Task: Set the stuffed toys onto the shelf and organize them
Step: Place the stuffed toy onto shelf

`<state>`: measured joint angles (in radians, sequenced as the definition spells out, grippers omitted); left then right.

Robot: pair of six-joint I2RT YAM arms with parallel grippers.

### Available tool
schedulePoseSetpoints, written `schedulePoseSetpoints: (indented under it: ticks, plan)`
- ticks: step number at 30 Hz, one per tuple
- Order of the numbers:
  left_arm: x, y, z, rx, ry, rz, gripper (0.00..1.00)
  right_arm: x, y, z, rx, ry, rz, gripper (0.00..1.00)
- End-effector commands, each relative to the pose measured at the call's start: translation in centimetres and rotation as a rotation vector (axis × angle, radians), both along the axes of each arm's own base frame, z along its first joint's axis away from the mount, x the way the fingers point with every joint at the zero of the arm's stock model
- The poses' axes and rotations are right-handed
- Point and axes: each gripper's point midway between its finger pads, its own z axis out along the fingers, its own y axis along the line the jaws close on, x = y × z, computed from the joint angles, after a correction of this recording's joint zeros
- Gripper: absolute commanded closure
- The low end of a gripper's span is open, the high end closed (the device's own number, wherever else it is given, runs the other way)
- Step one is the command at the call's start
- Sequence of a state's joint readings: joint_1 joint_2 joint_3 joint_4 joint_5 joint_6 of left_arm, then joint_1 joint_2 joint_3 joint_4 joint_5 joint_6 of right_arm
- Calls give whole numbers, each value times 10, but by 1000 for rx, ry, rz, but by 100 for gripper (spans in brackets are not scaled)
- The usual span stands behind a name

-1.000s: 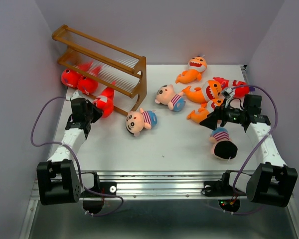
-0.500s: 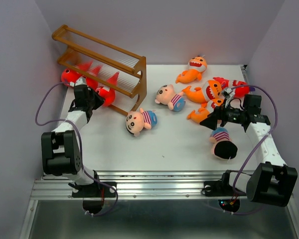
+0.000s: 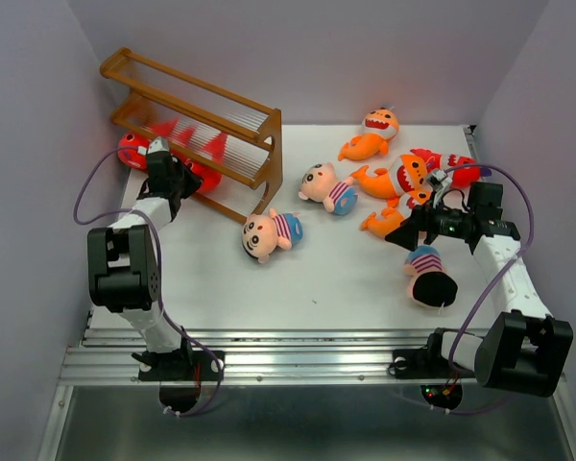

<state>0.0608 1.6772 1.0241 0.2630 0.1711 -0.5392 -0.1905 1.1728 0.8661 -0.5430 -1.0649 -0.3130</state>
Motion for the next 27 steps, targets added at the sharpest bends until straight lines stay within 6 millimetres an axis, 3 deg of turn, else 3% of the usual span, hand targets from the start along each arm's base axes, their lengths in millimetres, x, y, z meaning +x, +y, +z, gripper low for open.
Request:
schedulePoseSetpoints:
  ticks: [1,10,18,27]
  plan:
    - [23,8,26,14,-92,24,100,7,-4,6,-20,-43,-4,0]
    - [26,18,15,23,-58,64,100,8,-5,6,-24,-44,-7,0]
    - [20,24,17,52,-48,67,98,8,-6,5,-29,-46,-9,0]
    - [16,27,27,82,-48,63,66,8,-6,6,-31,-47,-12,0]
